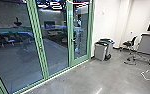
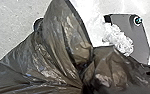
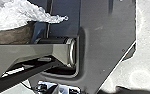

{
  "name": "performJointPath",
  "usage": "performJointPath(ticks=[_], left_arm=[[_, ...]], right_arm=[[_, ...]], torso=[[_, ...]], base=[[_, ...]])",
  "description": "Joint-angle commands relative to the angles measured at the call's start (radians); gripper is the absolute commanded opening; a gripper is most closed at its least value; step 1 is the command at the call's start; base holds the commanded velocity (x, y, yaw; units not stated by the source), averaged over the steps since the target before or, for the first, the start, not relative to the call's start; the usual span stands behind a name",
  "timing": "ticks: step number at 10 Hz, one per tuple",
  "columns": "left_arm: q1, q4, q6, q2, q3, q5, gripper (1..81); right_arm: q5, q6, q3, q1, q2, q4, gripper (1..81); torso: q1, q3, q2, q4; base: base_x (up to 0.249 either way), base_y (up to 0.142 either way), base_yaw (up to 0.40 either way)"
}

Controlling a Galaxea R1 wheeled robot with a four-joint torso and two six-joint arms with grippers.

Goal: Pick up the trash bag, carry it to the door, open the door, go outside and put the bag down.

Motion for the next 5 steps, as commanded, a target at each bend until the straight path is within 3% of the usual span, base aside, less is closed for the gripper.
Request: performJointPath(ticks=[1, 5], left_arm=[[-0.054, -0.001, 0.007, -0.002, -0.001, 0.073, 1.0], [-0.054, -0.001, 0.008, -0.001, -0.001, 0.073, 1.0]], right_arm=[[-0.061, 0.001, 0.002, 0.045, 0.003, -0.006, 81.1], [-0.061, 0.001, 0.002, 0.045, 0.003, -0.006, 81.1]], torso=[[0.000, 0.000, 0.000, 0.000], [0.000, 0.000, 0.000, 0.000]], base=[[0.162, 0.000, 0.000], [0.166, -0.075, 0.000]])
